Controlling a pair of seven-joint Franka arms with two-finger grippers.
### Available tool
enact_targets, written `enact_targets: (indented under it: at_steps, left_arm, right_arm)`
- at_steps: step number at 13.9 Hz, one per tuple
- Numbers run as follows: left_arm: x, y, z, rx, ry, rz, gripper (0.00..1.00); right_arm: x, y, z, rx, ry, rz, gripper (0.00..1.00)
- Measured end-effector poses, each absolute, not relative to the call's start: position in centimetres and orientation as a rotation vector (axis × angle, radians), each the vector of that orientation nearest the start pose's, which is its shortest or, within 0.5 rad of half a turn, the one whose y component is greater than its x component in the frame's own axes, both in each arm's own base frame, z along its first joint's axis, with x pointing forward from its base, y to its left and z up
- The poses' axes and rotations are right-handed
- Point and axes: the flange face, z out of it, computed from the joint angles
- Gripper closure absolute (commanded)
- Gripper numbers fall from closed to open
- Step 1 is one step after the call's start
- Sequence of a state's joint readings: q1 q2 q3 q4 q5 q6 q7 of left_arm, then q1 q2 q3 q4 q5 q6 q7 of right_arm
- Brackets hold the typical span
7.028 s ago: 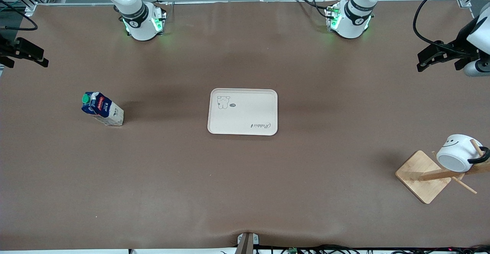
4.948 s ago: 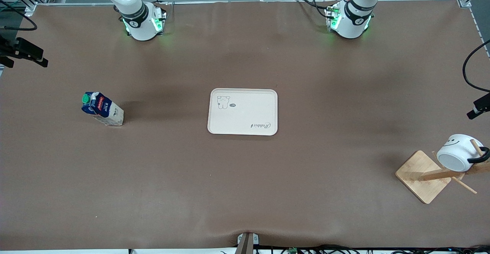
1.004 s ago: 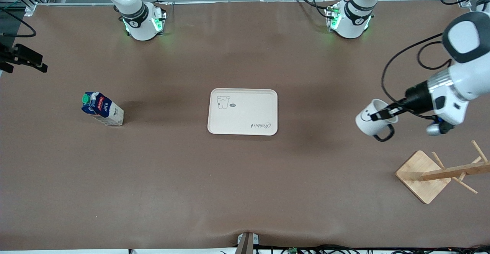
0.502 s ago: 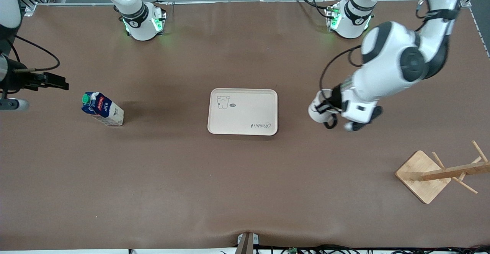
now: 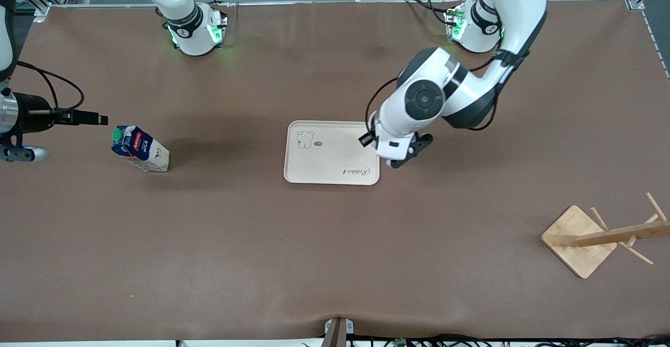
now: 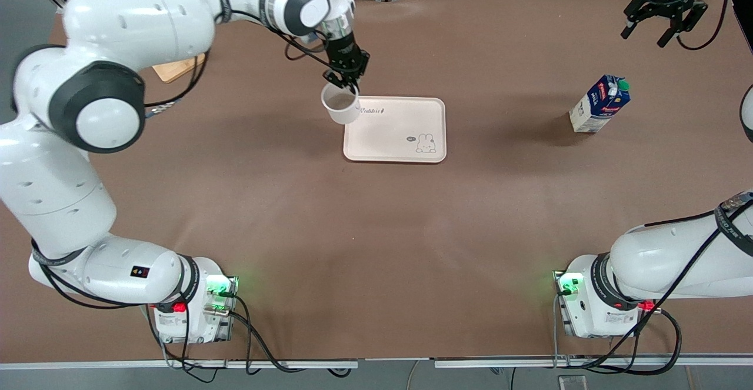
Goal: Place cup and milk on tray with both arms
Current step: 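Carry the mug to the tray while the right gripper reaches the carton, then release the mug on the tray while the right gripper grasps the carton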
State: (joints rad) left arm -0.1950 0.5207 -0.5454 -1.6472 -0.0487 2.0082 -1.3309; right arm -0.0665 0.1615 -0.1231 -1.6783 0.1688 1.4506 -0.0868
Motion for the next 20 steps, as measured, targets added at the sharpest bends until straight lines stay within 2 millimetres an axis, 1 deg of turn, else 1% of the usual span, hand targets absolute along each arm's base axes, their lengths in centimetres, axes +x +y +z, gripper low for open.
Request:
enact_targets:
  at_steps: [1,3,4,5,6,8,10,12,13,14,15,16,18,19,20]
  left_arm:
    - [51.5,-42.6,33.2,-2.996,-1.054,0.52,1.0]
    - [51.3,-44.1,31.2,-2.96,-1.082,0.542,1.0]
    - [51.1,-44.6,30.2,-2.944,-1.083,0.548,1.0]
    - [50.8,-45.0,29.2,-2.934,-1.075,0.557,1.0]
    - [50.6,-45.4,28.3,-2.933,-1.068,0.558,1.0]
    - [50.4,-46.0,26.8,-2.939,-1.055,0.532,1.0]
    - [50.2,-46.5,25.3,-2.941,-1.047,0.506,1.0]
    - [50.1,-46.6,23.8,-2.932,-1.045,0.498,1.0]
    - [50.2,-46.5,23.3,-2.926,-1.048,0.501,0.85]
    - [50.3,-46.4,23.0,-2.923,-1.053,0.502,0.49]
    - [50.5,-46.3,23.1,-2.923,-1.057,0.5,0.02]
    - [50.6,-46.3,23.1,-2.923,-1.06,0.498,0.0]
    - [51.1,-46.1,23.4,-2.93,-1.067,0.488,0.0]
    - [51.7,-46.1,24.0,-2.946,-1.076,0.475,0.0]
    - [52.5,-46.2,25.1,-2.967,-1.092,0.458,0.0]
  right_arm:
    - [56.0,-7.8,46.8,-2.891,0.191,0.537,0.0]
    - [56.0,-6.9,43.4,-2.907,0.238,0.51,0.0]
    - [55.8,-6.5,41.8,-2.929,0.232,0.491,0.0]
    - [55.6,-6.2,40.8,-2.973,0.211,0.486,0.0]
    - [55.5,-6.1,40.6,-3.02,0.189,0.484,0.0]
    - [55.3,-6.4,40.9,-3.085,0.159,0.47,0.0]
    - [55.1,-6.7,41.0,-3.115,0.147,0.46,0.0]
    - [54.9,-6.7,39.8,-3.123,0.144,0.44,0.0]
    - [54.6,-6.7,38.9,-3.123,0.143,0.441,0.0]
    - [54.3,-6.6,38.0,-3.122,0.14,0.45,0.0]
    - [54.0,-6.4,37.4,-3.12,0.134,0.462,0.0]
    - [53.8,-6.1,37.0,-3.12,0.125,0.471,0.0]
    - [53.7,-5.6,36.6,-3.139,0.093,0.479,0.0]
    - [53.6,-5.3,36.4,-3.161,0.064,0.482,0.0]
    - [53.6,-5.1,36.1,-3.177,0.042,0.481,0.0]
